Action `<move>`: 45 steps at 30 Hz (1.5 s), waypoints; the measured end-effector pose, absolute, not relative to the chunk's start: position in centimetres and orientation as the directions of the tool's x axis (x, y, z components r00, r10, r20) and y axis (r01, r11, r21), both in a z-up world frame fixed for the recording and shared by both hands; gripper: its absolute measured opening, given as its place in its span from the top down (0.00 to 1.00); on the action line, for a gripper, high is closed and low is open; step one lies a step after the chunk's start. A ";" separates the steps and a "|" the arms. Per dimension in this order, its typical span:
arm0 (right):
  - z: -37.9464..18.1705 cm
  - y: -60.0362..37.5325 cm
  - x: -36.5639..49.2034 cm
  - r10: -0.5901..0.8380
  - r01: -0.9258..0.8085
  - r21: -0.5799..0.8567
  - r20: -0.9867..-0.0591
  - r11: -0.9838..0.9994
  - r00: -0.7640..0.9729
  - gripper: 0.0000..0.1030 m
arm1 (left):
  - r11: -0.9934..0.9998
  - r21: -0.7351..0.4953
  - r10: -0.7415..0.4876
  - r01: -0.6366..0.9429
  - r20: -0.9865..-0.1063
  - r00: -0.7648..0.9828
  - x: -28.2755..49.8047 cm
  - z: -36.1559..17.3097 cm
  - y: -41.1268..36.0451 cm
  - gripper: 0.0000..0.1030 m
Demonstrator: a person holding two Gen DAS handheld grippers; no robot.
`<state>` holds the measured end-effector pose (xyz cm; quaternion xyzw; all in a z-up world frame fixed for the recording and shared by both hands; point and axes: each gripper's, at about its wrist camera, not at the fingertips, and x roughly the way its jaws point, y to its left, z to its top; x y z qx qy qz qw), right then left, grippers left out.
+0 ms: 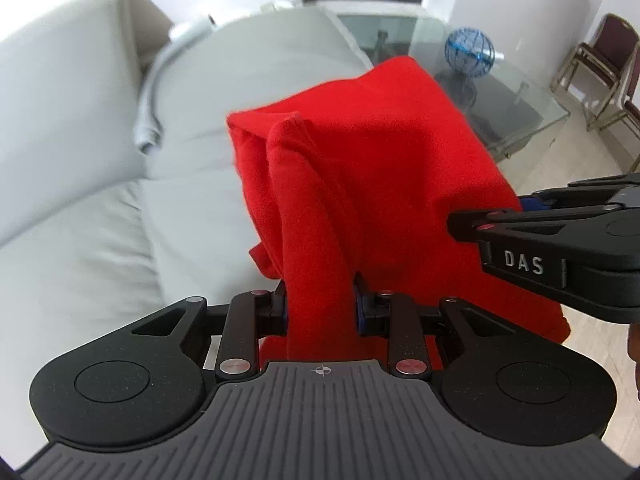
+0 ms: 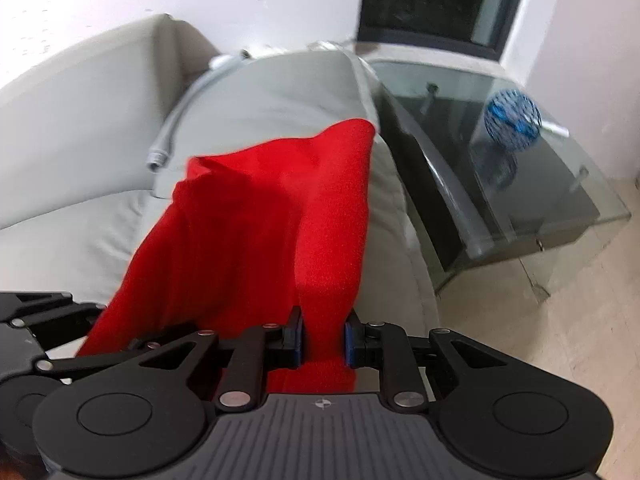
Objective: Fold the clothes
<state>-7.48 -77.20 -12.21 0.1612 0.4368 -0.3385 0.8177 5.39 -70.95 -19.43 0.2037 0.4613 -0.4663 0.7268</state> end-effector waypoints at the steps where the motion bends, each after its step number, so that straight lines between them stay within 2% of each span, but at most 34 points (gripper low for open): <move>1: -12.9 -77.6 -7.5 -0.414 0.706 -0.028 -0.826 0.707 0.382 0.80 | 0.498 -0.138 -0.472 0.856 -0.872 0.134 5.7 -20.2 -71.1 0.54; 2: -13.2 -77.6 -7.5 -0.416 0.711 -0.026 -0.826 0.703 0.380 0.77 | 0.514 -0.141 -0.454 0.846 -0.882 0.129 6.1 -21.0 -71.3 0.48; 5: -12.5 -77.1 -8.8 -0.452 0.741 -0.019 -0.803 0.671 0.388 0.58 | 0.566 -0.221 -0.493 0.794 -0.863 0.111 7.5 -20.9 -68.7 0.43; 7: -11.1 -76.3 -10.3 -0.473 0.737 -0.009 -0.772 0.676 0.424 0.50 | 0.580 -0.230 -0.522 0.781 -0.841 0.140 8.3 -20.0 -65.1 0.42; 9: -10.1 -75.3 -11.6 -0.503 0.734 -0.015 -0.738 0.679 0.450 0.42 | 0.605 -0.172 -0.523 0.777 -0.822 0.225 8.2 -19.2 -62.6 0.44; 11: -9.5 -74.0 -12.3 -0.499 0.712 -0.013 -0.722 0.702 0.480 0.46 | 0.588 -0.146 -0.565 0.796 -0.778 0.274 7.7 -18.3 -61.0 0.53; 12: -9.3 -73.3 -12.5 -0.490 0.696 -0.009 -0.717 0.718 0.496 0.57 | 0.570 -0.144 -0.588 0.809 -0.759 0.279 7.4 -18.1 -60.6 0.57; 13: -9.2 -72.6 -12.6 -0.478 0.678 -0.010 -0.718 0.735 0.507 0.64 | 0.522 -0.132 -0.628 0.843 -0.728 0.275 6.3 -17.7 -60.6 0.63; 14: -9.6 -72.2 -12.3 -0.462 0.659 -0.022 -0.731 0.752 0.502 0.79 | 0.500 -0.122 -0.641 0.857 -0.717 0.272 5.8 -17.6 -60.6 0.67; 15: -10.2 -72.0 -11.8 -0.447 0.645 -0.037 -0.750 0.763 0.487 0.86 | 0.452 -0.099 -0.665 0.886 -0.699 0.261 4.5 -17.5 -61.1 0.67; 17: -11.1 -72.1 -11.5 -0.432 0.649 -0.047 -0.782 0.759 0.449 0.86 | 0.378 -0.070 -0.676 0.923 -0.702 0.223 3.0 -17.9 -62.5 0.68; 18: -11.5 -72.2 -11.5 -0.428 0.659 -0.049 -0.796 0.751 0.428 0.86 | 0.389 -0.048 -0.598 0.920 -0.773 0.213 2.7 -19.5 -64.7 0.70; 20: -12.2 -72.5 -11.5 -0.417 0.678 -0.052 -0.822 0.733 0.387 0.85 | 0.438 -0.056 -0.498 0.897 -0.846 0.190 3.3 -21.2 -66.4 0.72; 22: -12.9 -72.8 -11.6 -0.404 0.697 -0.057 -0.847 0.715 0.345 0.85 | 0.523 -0.134 -0.428 0.842 -0.895 0.124 4.8 -22.7 -67.6 0.72; 24: -13.3 -73.0 -11.7 -0.394 0.712 -0.057 -0.863 0.700 0.318 0.84 | 0.535 -0.143 -0.431 0.833 -0.894 0.123 4.9 -21.7 -67.6 0.72; 25: -12.1 -72.6 -12.1 -0.401 0.710 -0.039 -0.847 0.703 0.350 0.84 | 0.517 -0.139 -0.449 0.845 -0.884 0.129 4.7 -20.4 -67.2 0.69; 26: -10.2 -72.0 -12.7 -0.412 0.704 -0.024 -0.824 0.709 0.388 0.83 | 0.504 -0.133 -0.463 0.853 -0.876 0.137 4.4 -19.6 -66.7 0.61; 28: -7.5 -70.7 -13.5 -0.429 0.694 -0.032 -0.806 0.719 0.408 0.77 | 0.487 -0.092 -0.489 0.869 -0.852 0.185 3.4 -16.9 -64.7 0.51; 30: -5.0 -69.4 -14.3 -0.440 0.684 -0.042 -0.794 0.728 0.420 0.61 | 0.509 -0.079 -0.488 0.857 -0.846 0.212 2.9 -14.5 -62.4 0.49; 31: -4.2 -68.6 -14.7 -0.440 0.681 -0.043 -0.792 0.731 0.423 0.57 | 0.523 -0.090 -0.488 0.847 -0.847 0.211 2.7 -13.6 -61.3 0.47; 36: 0.9 -64.3 -17.2 -0.441 0.669 -0.025 -0.770 0.742 0.461 0.48 | 0.562 -0.137 -0.505 0.816 -0.838 0.207 1.4 -10.0 -56.7 0.41; 39: 3.1 -62.2 -18.5 -0.437 0.671 -0.004 -0.762 0.741 0.477 0.35 | 0.569 -0.103 -0.494 0.816 -0.836 0.239 -0.8 -7.2 -53.8 0.38; 45: 6.6 -58.2 -20.7 -0.465 0.676 -0.043 -0.758 0.736 0.457 0.22 | 0.568 -0.048 -0.473 0.822 -0.836 0.279 -4.5 -3.7 -50.0 0.31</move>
